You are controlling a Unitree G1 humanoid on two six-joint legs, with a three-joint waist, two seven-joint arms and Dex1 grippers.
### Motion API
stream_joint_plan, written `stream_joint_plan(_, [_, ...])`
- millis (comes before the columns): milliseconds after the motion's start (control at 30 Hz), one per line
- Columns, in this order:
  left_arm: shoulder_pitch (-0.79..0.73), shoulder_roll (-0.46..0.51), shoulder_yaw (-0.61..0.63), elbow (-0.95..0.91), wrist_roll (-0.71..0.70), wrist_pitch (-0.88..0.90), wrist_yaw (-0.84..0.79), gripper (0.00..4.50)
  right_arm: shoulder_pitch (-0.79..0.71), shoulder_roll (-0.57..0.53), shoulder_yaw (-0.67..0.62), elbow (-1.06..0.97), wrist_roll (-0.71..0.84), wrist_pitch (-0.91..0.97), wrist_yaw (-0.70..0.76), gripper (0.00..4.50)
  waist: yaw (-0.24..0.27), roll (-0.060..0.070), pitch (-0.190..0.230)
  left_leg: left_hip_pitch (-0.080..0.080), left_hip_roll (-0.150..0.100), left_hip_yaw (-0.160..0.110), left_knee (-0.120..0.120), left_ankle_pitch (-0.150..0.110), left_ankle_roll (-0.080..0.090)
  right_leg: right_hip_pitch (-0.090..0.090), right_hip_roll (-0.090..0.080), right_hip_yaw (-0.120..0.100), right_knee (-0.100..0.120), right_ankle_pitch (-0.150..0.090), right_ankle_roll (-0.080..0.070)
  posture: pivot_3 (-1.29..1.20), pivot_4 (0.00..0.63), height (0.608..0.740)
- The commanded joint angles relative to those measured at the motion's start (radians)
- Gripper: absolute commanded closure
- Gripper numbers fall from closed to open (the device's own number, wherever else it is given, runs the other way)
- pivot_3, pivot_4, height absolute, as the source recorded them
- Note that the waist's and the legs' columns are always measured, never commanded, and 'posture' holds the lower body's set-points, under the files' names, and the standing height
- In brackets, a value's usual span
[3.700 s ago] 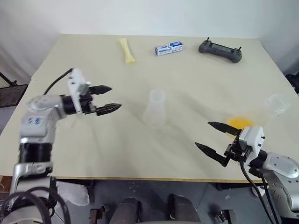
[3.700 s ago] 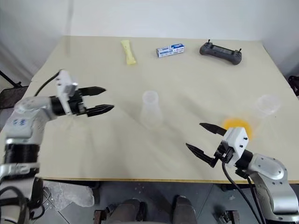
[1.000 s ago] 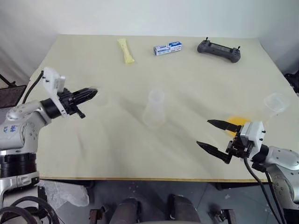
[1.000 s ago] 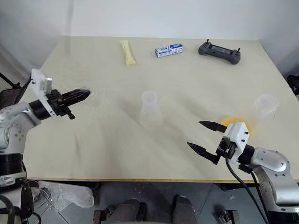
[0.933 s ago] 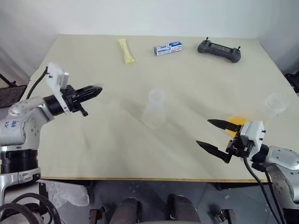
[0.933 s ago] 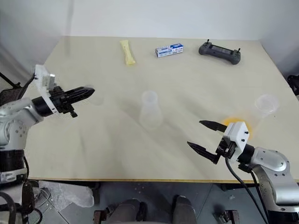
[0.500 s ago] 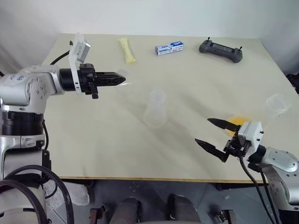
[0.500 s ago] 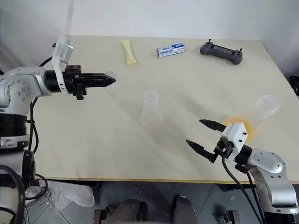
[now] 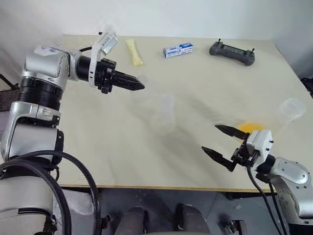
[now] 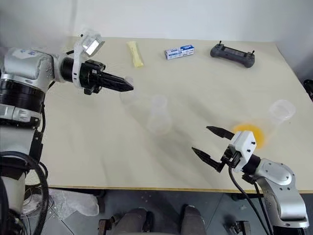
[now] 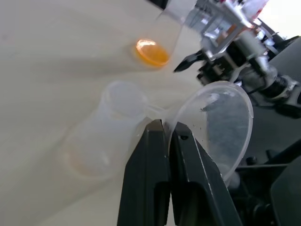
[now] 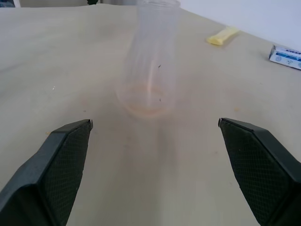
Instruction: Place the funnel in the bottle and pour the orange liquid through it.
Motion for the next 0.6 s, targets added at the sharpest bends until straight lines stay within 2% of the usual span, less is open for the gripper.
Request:
stream_joint_plan(33, [-0.081,-0.027,-0.008,0.091,0.054,-0.065,-0.098,4.47,-0.017,-0.008,-0.015,-0.019,0.011,-0.025,0.008,0.00,-0.001,0.000,0.000,0.000,0.000,0.000,0.000,0.000,0.000,0.000,0.000,0.000,0.000,0.000,0.000,0.00,0.150,0.740])
stream_joint_plan(233, [-0.152,-0.092,-0.016,0.220,0.100,-0.139,-0.113,4.47,-0.013,-0.001,-0.018,-0.024,0.004,-0.036,-0.001,0.00,-0.002,-0.001,0.001,-0.001,0.000,0.000,0.000,0.000,0.000,-0.001,0.000,-0.001,0.000,0.000,0.000,0.00,0.150,0.740])
stream_joint_plan(600, [-0.200,-0.148,-0.085,0.300,0.111,-0.219,-0.113,4.47,0.049,0.010,-0.021,-0.060,-0.003,-0.059,-0.039,0.00,-0.002,-0.001,0.001,-0.001,0.000,0.000,0.000,0.000,0.000,-0.002,-0.001,-0.001,0.001,0.000,0.000,0.00,0.150,0.740])
